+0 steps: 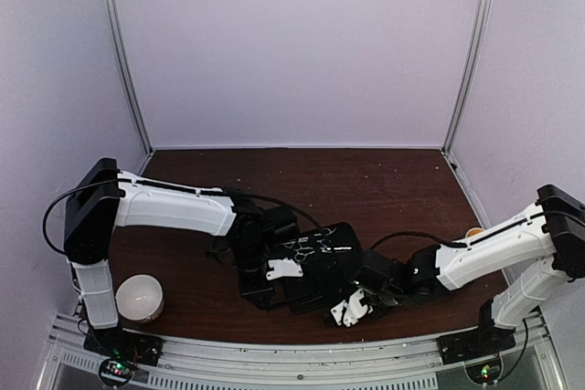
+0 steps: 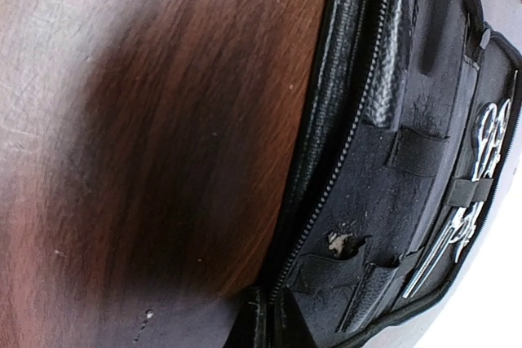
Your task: Sort the hair-cutting tools
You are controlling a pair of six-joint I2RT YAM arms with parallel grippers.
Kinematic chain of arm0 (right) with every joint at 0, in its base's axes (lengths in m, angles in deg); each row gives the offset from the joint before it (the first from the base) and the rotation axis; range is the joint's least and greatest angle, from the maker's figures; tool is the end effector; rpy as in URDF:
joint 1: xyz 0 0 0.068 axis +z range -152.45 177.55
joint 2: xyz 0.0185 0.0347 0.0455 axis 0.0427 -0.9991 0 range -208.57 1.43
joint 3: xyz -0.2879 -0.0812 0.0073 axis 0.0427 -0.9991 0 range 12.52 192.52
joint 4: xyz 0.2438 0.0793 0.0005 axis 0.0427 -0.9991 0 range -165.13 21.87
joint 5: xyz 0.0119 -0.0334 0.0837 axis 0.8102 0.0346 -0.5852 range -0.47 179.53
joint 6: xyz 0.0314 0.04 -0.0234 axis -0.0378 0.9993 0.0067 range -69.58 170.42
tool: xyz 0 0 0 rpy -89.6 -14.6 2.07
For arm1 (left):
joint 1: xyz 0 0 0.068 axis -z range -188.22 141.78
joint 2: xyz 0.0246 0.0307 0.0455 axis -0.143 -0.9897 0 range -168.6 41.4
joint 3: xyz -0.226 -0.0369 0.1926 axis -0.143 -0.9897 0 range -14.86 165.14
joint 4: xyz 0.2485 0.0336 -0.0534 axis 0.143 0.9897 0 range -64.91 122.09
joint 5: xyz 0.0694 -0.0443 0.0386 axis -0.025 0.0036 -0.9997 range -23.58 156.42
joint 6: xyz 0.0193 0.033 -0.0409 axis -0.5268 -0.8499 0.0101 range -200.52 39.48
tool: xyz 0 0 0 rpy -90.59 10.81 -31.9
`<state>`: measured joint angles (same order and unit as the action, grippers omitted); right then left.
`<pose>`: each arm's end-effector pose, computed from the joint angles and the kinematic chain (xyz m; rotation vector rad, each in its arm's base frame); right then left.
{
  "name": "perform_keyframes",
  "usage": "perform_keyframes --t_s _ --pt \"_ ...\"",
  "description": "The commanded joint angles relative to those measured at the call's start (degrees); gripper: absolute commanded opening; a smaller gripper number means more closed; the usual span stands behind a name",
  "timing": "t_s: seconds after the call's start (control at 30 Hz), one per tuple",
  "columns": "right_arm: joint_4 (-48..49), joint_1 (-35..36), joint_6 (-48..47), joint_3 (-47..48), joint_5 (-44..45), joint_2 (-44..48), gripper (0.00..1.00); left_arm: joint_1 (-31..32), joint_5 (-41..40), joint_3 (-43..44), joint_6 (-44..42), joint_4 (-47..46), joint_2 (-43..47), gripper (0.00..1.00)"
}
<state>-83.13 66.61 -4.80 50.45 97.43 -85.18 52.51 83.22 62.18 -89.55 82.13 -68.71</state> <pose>0.0965 0.2370 0.1633 -2.3381 1.2847 -0.1078 0.1630 -0.3137 0.1954 -1.7076 -2.4501 0.3956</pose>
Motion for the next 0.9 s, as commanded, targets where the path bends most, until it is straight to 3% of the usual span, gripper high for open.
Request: perform_keyframes --t_s 0.0,0.43,0.87 --pt "-1.34 1.95 -2.74 -5.16 -0.03 -1.02 0.00 1.06 -2.61 0.65 1.71 0.84 -2.22 0.00" --pt "-1.94 4.81 -4.04 -8.41 2.22 0.73 0.00 1.06 -10.45 9.92 4.37 4.83 -7.53 0.00" --pt "0.86 4.83 -2.93 -8.32 4.13 -0.17 0.00 1.06 -8.64 18.36 -0.36 3.31 -13.85 0.00"
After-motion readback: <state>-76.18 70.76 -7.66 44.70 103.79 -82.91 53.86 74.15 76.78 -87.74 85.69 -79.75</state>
